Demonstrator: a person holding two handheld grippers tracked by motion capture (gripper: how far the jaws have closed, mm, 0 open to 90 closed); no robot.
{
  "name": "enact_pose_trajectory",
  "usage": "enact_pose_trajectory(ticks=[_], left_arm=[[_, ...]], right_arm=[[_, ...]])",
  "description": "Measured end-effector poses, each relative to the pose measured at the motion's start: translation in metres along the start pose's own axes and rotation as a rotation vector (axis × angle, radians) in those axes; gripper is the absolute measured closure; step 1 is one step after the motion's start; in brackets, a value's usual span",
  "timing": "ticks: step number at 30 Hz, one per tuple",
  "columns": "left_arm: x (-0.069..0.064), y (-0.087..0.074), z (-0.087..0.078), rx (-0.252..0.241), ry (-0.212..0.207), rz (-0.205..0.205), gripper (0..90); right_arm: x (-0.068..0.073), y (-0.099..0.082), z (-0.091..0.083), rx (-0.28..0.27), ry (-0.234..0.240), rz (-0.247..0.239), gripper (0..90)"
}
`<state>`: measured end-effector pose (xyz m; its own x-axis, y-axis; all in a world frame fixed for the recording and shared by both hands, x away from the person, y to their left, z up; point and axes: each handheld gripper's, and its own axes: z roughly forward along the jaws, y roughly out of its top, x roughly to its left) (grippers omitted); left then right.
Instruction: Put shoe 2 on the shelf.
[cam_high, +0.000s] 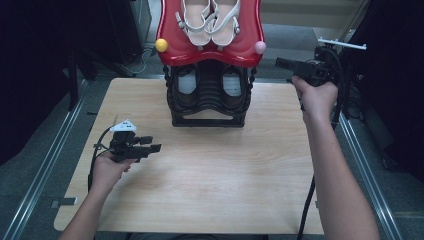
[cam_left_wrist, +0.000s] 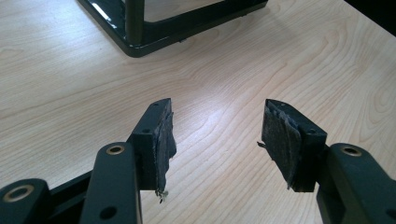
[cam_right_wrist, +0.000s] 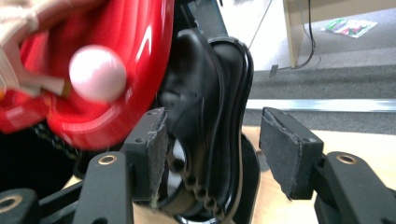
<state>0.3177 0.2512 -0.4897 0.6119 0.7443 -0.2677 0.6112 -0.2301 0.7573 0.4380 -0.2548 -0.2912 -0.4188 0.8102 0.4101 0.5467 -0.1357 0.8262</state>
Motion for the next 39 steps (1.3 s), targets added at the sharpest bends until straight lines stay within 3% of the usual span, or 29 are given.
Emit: enact_pose_trajectory(ticks=[9,17,24,39], left_arm=[[0.000,0.000,-0.001,0.005,-0.006,0.003,41.8],[0.000,0.000,0.000,0.005,-0.006,0.001,41.3],[0.000,0.000,0.000,0.006,-0.004,-0.001,41.0],[-0.001,-0.001,0.004,0.020,-0.007,0.003,40.0]], right_arm=[[-0.005,-0.043,0.003,0.041,0.016,-0.028,41.6],[-0.007,-0.086,0.014,0.092,0.071,-0.016,41.6],[-0.006,-0.117,0.022,0.137,0.092,-0.036,41.7],[-0.010,-0.182,0.029,0.172,0.153,-0.013,41.7]])
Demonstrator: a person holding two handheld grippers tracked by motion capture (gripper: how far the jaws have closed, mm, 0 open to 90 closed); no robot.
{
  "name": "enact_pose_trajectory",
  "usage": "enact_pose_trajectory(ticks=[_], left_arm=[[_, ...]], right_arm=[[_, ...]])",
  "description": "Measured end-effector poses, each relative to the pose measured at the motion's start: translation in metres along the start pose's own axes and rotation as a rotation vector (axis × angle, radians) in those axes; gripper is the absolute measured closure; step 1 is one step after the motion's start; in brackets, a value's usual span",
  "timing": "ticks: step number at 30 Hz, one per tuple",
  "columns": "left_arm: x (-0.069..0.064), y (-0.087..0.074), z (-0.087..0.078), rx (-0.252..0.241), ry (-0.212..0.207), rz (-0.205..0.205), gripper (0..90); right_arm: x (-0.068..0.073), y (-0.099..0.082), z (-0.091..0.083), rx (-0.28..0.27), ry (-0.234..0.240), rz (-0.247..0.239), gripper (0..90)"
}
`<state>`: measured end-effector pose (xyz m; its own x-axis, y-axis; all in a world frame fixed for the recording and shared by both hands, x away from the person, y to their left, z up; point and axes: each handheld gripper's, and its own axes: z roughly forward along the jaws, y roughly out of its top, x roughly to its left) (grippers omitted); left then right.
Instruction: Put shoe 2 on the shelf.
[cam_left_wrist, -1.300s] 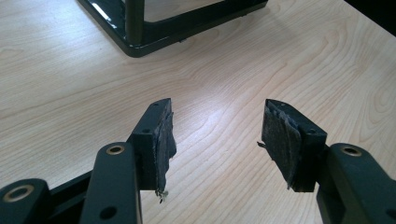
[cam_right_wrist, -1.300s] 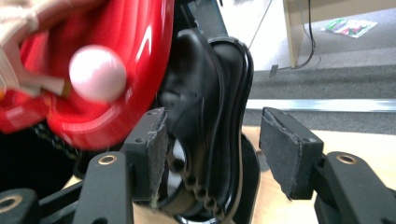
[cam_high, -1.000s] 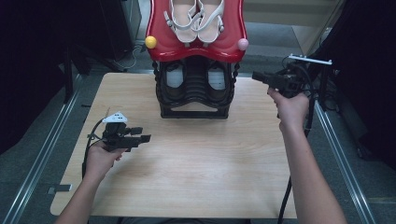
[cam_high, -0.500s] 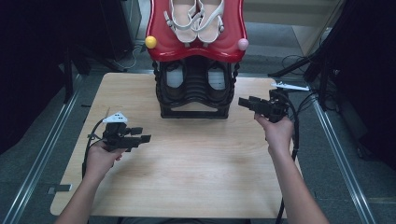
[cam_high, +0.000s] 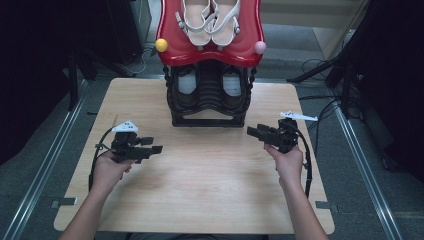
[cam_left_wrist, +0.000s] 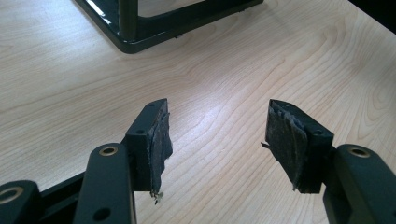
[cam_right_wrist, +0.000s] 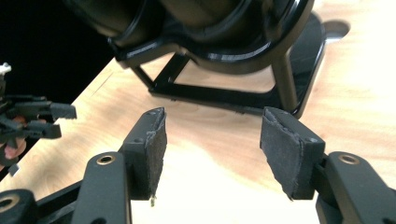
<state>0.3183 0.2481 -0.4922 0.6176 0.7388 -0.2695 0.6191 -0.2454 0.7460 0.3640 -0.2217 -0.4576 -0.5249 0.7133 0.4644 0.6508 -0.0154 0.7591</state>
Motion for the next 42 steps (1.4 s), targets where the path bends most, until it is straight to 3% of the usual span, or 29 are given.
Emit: enact_pose_trajectory(ticks=[5,13,19,26,30,42], left_arm=[[-0.001,0.000,0.002,0.001,-0.005,0.000,39.8],[-0.002,0.000,0.006,0.012,-0.002,0.009,39.2],[-0.004,0.001,0.007,0.015,-0.015,0.013,38.4],[-0.008,0.002,0.010,0.022,-0.024,0.014,37.3],[-0.009,0.002,0.012,0.033,-0.026,0.017,36.8],[-0.010,0.002,0.014,0.045,-0.032,0.015,35.9]], right_arm=[[-0.005,-0.017,0.010,0.001,0.017,0.001,41.7],[-0.010,-0.036,0.032,0.071,0.039,-0.002,42.0],[-0.004,-0.041,0.036,0.071,0.047,-0.035,40.9],[-0.005,-0.050,0.039,0.091,0.050,-0.034,40.9],[-0.006,-0.052,0.039,0.118,0.030,-0.050,40.9],[-0.007,-0.053,0.041,0.134,0.034,-0.043,40.6]])
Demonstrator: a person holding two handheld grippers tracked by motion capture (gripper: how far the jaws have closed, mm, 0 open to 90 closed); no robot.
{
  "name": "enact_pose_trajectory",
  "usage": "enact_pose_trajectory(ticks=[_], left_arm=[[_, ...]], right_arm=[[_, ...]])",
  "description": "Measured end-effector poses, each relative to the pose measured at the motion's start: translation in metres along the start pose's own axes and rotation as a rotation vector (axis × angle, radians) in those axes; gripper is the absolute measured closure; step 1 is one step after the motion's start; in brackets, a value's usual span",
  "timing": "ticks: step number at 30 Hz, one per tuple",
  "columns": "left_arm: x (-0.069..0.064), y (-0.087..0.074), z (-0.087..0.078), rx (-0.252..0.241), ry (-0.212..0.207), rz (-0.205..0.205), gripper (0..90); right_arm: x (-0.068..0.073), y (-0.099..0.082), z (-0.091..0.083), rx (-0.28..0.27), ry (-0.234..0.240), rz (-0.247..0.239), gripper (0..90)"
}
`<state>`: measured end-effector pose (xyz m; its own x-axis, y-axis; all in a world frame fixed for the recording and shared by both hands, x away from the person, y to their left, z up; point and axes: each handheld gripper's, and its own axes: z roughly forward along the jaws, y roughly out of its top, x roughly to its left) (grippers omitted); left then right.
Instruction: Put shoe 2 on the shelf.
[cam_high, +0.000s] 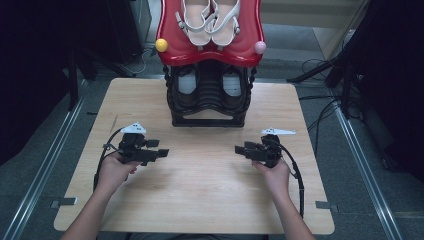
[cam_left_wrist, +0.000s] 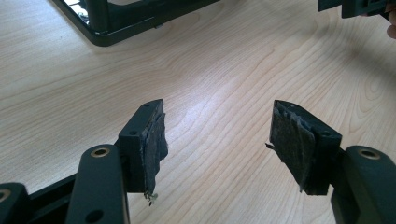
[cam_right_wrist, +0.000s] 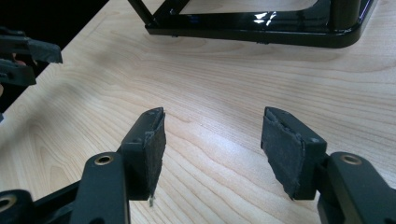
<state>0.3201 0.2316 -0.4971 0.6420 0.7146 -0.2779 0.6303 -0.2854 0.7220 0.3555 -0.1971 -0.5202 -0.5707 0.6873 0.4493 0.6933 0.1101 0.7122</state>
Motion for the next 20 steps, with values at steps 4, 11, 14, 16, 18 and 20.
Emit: enact_pose_trajectory(ticks=[4,11,14,16,18,20], left_arm=[[0.000,0.000,0.001,0.002,0.000,-0.003,35.9],[0.000,0.000,0.002,0.007,-0.003,-0.003,35.7],[0.000,-0.001,0.003,0.009,-0.003,-0.002,35.6],[0.000,-0.001,0.004,0.016,-0.010,-0.003,35.3],[0.000,-0.001,0.006,0.035,-0.015,0.005,34.8],[-0.002,-0.002,0.010,0.058,-0.017,0.011,33.6]], right_arm=[[0.000,-0.001,0.003,0.021,0.000,-0.002,40.2],[0.001,-0.002,0.005,0.031,0.000,-0.005,40.0],[0.001,-0.002,0.006,0.032,0.000,-0.008,40.0],[0.001,-0.002,0.006,0.033,0.000,-0.010,39.9],[0.001,-0.003,0.007,0.043,-0.005,-0.014,39.5],[0.002,-0.003,0.007,0.051,-0.011,-0.023,39.2]])
